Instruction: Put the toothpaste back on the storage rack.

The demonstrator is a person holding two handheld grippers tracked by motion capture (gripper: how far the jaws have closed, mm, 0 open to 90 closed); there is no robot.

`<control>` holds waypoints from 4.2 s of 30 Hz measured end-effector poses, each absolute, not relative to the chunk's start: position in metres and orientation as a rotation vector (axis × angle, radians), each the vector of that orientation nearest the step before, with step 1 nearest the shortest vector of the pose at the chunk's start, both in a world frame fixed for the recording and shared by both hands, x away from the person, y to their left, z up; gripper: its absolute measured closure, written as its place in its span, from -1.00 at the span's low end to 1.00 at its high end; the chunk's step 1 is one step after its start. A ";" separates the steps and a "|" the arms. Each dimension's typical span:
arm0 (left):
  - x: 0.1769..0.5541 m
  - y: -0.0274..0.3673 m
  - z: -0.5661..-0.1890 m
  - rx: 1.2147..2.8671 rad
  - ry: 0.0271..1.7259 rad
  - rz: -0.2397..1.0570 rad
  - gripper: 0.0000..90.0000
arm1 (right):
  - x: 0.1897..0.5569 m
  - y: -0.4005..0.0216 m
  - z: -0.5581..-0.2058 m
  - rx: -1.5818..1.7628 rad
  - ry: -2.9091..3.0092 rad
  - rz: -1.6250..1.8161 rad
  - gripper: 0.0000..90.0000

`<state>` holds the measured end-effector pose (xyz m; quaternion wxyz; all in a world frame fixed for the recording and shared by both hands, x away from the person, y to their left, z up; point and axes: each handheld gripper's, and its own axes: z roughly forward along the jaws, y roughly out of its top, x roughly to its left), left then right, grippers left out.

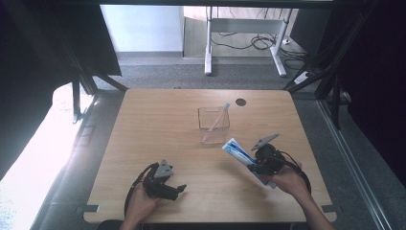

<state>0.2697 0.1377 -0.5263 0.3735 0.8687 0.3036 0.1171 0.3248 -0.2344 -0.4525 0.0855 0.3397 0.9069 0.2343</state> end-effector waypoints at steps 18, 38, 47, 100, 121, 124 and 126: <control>0.269 0.139 -0.525 2.215 0.775 0.305 -0.71 | 0.330 -0.229 -0.428 1.001 2.623 0.862 0.61; 0.269 0.142 -0.526 2.201 0.782 0.286 -0.71 | 0.350 -0.218 -0.410 1.016 2.553 1.005 0.61; 0.269 0.142 -0.526 2.210 0.774 0.282 -0.71 | 0.361 -0.209 -0.403 1.009 2.538 1.050 0.61; 0.270 0.146 -0.525 2.191 0.777 0.280 -0.71 | 0.431 -0.156 -0.388 0.987 2.435 1.222 0.61; 0.270 0.147 -0.526 2.176 0.785 0.270 -0.71 | 0.460 -0.132 -0.384 0.981 2.397 1.235 0.61; 0.270 0.148 -0.526 2.182 0.782 0.269 -0.71 | 0.464 -0.129 -0.385 0.975 2.394 1.221 0.61; 0.271 0.147 -0.527 2.181 0.782 0.268 -0.71 | 0.467 -0.127 -0.385 0.974 2.389 1.222 0.61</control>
